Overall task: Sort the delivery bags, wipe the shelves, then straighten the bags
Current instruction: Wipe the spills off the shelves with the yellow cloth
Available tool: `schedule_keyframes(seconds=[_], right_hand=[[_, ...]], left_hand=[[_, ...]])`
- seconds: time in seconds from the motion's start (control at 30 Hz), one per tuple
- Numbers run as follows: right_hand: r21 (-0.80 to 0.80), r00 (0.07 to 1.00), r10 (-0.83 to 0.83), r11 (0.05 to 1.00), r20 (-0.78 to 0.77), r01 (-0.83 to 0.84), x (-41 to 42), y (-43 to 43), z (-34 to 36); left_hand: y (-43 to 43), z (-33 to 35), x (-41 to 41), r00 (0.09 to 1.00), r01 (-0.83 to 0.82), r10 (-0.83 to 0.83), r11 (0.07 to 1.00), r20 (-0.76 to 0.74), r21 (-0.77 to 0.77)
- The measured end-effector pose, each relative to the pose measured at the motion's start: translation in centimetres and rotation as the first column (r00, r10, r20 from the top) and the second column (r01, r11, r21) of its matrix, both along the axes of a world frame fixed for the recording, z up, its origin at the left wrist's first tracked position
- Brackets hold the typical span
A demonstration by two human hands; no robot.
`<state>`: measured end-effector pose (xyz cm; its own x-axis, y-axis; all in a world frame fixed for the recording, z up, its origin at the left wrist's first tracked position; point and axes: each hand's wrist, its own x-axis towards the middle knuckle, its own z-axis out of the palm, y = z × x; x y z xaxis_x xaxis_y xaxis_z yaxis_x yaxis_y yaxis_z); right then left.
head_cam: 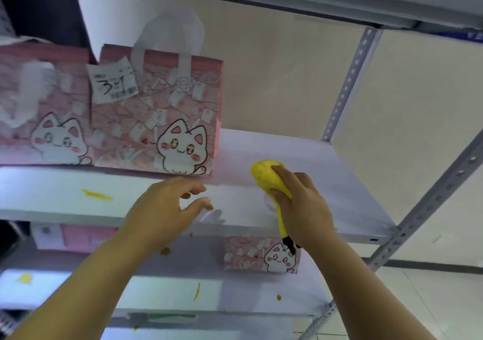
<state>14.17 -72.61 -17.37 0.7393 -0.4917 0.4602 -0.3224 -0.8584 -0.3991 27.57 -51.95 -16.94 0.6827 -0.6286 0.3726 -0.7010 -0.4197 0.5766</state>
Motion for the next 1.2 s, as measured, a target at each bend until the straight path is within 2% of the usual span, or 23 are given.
schedule_keyframes(seconds=[0.13, 0.23, 0.43, 0.53, 0.6, 0.67, 0.77, 0.93, 1.07, 1.2], right_hand=[[0.165, 0.995, -0.017, 0.986, 0.097, 0.001, 0.5, 1.5, 0.6], [0.273, 0.985, 0.011, 0.960, 0.174, -0.059, 1.1, 2.4, 1.2], [0.226, 0.962, 0.113, 0.959, 0.247, -0.170, 3.5, 3.6, 2.9], [0.182, 0.960, 0.120, 0.969, 0.254, -0.170, 5.4, 4.0, 4.0], [0.144, 0.963, 0.103, 0.979, 0.250, -0.142, 6.6, 3.9, 4.8], [0.146, 0.966, 0.093, 0.981, 0.240, -0.131, 7.7, 3.9, 5.4], [0.222, 0.971, 0.105, 0.963, 0.215, -0.153, 9.0, 3.9, 5.9], [0.286, 0.971, 0.194, 0.931, 0.138, -0.227, 11.0, 4.4, 6.5], [0.448, 0.960, 0.239, 0.849, 0.144, -0.279, 12.1, 4.1, 7.5], [0.495, 0.957, 0.256, 0.819, 0.137, -0.290, 12.8, 3.0, 7.8]], left_hand=[[2.8, 0.4, 0.2, 0.998, -0.064, 0.064, 0.998, -0.005, -0.009], [4.7, 0.9, 1.6, 0.993, -0.119, 0.119, 0.993, 0.006, -0.018], [6.7, 2.6, 7.2, 0.972, -0.233, 0.233, 0.972, -0.009, -0.013], [6.4, 3.4, 10.4, 0.952, -0.304, 0.304, 0.952, -0.013, -0.010], [5.8, 3.8, 12.3, 0.922, -0.386, 0.386, 0.921, 0.018, 0.043], [5.3, 4.0, 13.8, 0.901, -0.429, 0.433, 0.897, -0.018, 0.110], [5.2, 4.0, 15.3, 0.910, -0.409, 0.415, 0.902, -0.016, 0.134], [5.2, 4.0, 16.5, 0.929, -0.369, 0.369, 0.929, 0.000, -0.023], [5.2, 3.6, 17.5, 0.943, -0.330, 0.332, 0.939, 0.009, -0.096], [4.7, 3.4, 17.4, 0.949, -0.294, 0.305, 0.947, 0.077, -0.132]])
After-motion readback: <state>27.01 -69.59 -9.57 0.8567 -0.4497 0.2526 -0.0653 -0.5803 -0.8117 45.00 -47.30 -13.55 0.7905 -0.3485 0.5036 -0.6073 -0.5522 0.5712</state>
